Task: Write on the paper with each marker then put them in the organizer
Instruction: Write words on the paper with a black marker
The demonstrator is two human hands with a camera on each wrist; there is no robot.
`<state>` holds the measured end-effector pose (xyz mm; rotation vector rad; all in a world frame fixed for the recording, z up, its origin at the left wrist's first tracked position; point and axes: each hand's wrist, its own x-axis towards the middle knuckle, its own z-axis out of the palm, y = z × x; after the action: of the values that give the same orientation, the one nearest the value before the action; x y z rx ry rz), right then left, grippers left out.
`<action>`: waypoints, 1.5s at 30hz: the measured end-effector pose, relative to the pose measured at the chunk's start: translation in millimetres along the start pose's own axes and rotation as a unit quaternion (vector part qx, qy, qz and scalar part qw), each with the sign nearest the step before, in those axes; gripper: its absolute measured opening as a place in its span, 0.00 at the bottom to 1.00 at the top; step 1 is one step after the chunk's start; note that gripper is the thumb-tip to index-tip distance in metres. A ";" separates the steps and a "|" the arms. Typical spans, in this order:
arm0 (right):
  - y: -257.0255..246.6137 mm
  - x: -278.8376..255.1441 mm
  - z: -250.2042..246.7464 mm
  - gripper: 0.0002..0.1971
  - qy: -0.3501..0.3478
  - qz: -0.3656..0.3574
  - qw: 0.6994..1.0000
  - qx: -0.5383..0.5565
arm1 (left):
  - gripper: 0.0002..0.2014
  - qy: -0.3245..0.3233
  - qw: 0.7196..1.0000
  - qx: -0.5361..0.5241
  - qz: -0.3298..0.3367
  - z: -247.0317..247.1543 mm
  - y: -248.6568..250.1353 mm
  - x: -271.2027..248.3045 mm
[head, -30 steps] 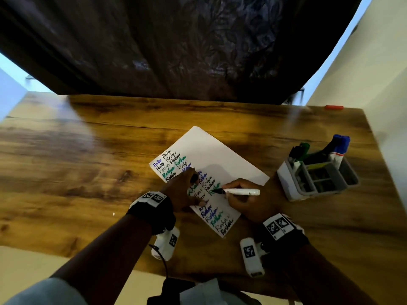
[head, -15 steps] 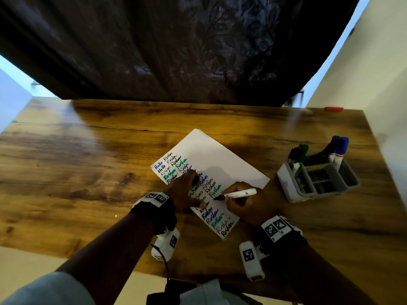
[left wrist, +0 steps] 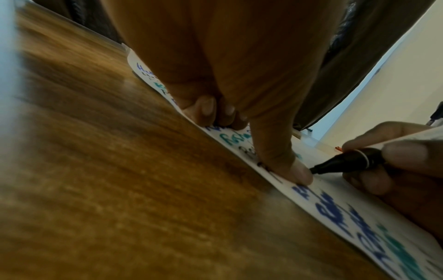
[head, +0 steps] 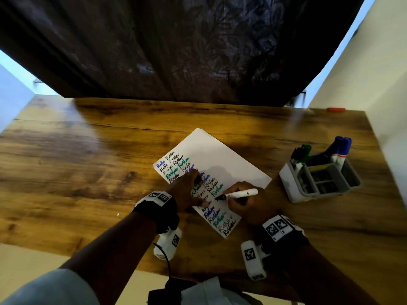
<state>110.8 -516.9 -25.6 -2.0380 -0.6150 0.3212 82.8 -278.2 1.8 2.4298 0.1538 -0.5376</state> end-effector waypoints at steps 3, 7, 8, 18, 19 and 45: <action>3.6 0.2 -0.2 0.05 0.006 0.002 1.000 -0.022 | 0.33 0.001 1.000 -0.001 -0.001 -0.1 1.2 -0.2; 4.3 -1.4 1.2 0.05 0.024 -0.007 0.999 -0.025 | 0.33 0.002 1.000 0.003 -0.003 -0.1 1.1 0.3; 4.1 -1.6 1.6 0.05 0.025 -0.008 0.999 -0.025 | 0.33 0.002 1.000 0.005 -0.004 0.0 0.8 0.4; 3.0 -0.2 0.3 0.05 0.032 0.003 0.999 -0.003 | 0.31 0.003 1.000 0.005 0.003 1.2 -4.6 2.3; 3.1 0.3 0.0 0.06 0.032 0.004 0.999 0.000 | 0.31 0.003 1.000 0.003 0.003 1.3 -4.9 2.3; -2.7 0.7 -4.0 0.04 0.036 0.041 0.998 -0.005 | 0.33 0.003 1.000 0.009 0.011 1.1 -4.2 2.3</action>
<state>112.4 -518.2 -21.3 -2.0791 -0.4897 0.2911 83.6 -275.6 -2.3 2.4476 0.1249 -0.5240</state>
